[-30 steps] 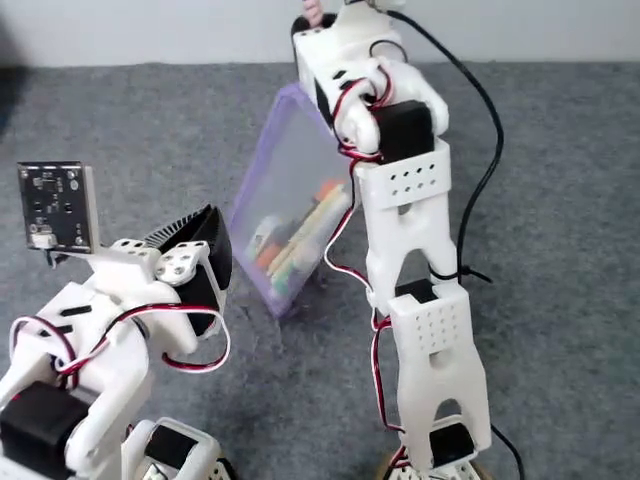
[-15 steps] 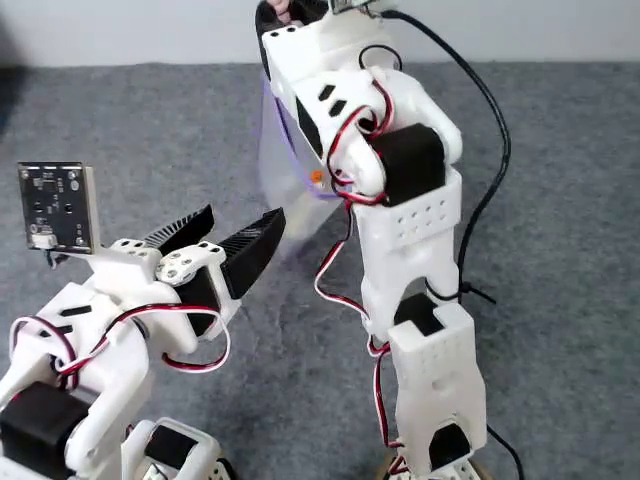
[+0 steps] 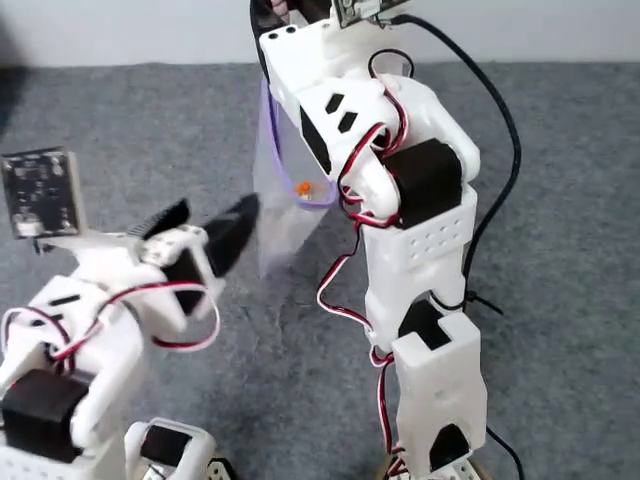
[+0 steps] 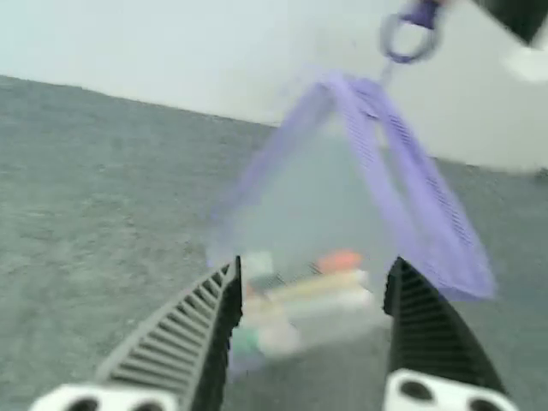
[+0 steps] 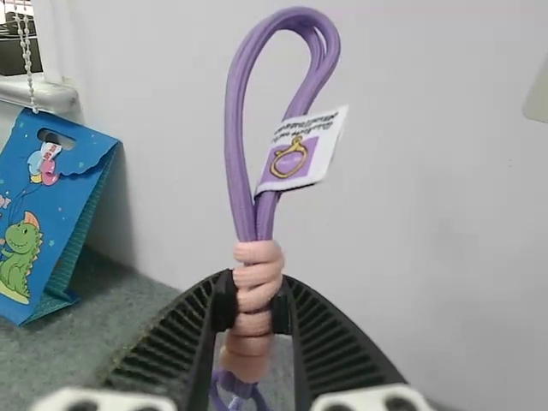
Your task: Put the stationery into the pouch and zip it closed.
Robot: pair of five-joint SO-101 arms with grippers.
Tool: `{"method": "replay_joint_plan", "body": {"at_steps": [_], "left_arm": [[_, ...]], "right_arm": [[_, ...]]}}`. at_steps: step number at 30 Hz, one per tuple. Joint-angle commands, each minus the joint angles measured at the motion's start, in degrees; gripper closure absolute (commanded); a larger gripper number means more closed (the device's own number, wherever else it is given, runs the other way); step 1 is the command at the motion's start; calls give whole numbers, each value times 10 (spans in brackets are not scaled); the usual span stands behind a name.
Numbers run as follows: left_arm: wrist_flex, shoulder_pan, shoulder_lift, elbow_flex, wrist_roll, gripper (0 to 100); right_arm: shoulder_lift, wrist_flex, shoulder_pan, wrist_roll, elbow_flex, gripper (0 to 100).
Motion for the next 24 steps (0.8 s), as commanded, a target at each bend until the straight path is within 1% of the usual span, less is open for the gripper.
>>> {"method": "replay_joint_plan", "body": {"at_steps": [1,3,4,7,9,11,14,17,19,21,24], "left_arm": [[-4,-62,4,-5,3,735],[13,-59,4,-5,3,735],[22,-47,5,-4,3,735],[31,22,11,-3,9,735],[1,58,22,5,31,735],[-40,75,44,22,42,736],[-110,78,94,49,54,736],[-147,81,138,51,67,736],[-141,86,148,35,68,736],[-118,91,148,15,80,736],[-66,105,148,-13,91,736]], "right_arm": [[-54,-1,0,6,-19,991],[-60,-1,-3,6,-19,991],[-63,0,-10,6,-19,991],[-74,8,-26,6,-19,991],[-79,27,-45,6,-19,991],[-81,44,-59,6,-20,991],[-91,58,-73,4,-20,991],[-93,85,-72,3,-19,991],[-93,107,-69,2,-19,991],[-92,126,-59,-4,-19,991],[-89,147,-51,-46,-18,991]]}}
